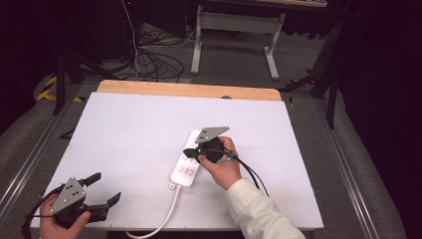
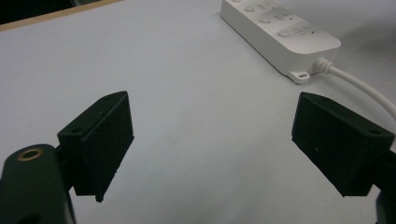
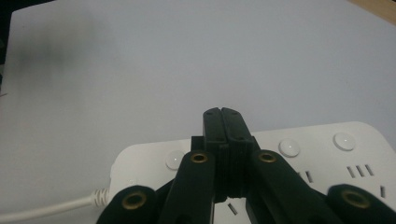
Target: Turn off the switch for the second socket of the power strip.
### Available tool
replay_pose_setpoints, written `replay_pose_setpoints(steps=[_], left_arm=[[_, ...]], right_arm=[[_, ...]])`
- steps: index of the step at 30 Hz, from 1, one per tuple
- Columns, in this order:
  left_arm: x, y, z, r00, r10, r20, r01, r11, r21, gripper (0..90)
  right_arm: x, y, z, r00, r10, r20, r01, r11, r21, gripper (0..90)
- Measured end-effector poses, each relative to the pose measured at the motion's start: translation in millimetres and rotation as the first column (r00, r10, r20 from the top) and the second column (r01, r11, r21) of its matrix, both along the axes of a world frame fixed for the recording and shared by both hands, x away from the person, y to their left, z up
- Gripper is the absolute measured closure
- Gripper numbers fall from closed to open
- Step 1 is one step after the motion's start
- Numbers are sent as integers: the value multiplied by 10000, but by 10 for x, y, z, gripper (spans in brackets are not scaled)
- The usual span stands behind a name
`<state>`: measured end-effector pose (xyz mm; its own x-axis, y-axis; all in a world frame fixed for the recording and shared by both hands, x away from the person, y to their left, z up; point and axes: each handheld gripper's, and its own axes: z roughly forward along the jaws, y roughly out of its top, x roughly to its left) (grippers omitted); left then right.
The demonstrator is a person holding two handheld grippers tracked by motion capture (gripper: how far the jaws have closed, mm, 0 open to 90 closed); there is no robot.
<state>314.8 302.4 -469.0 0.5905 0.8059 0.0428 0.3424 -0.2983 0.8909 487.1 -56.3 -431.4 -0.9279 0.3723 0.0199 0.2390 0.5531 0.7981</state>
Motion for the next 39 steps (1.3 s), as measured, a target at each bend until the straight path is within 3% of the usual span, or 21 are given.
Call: replay_pose_setpoints(steps=[20,39], left_arm=[[-4,24,3,10000,56,56,-55,9999,-136,96],[-1,26,0,10000,43,28,-43,10000,-65,96]], right_arm=[[79,139,-212,9994,-197,284,219,9967,-780,900],[99,168,-277,9990,-250,378,285,9950,-954,900]])
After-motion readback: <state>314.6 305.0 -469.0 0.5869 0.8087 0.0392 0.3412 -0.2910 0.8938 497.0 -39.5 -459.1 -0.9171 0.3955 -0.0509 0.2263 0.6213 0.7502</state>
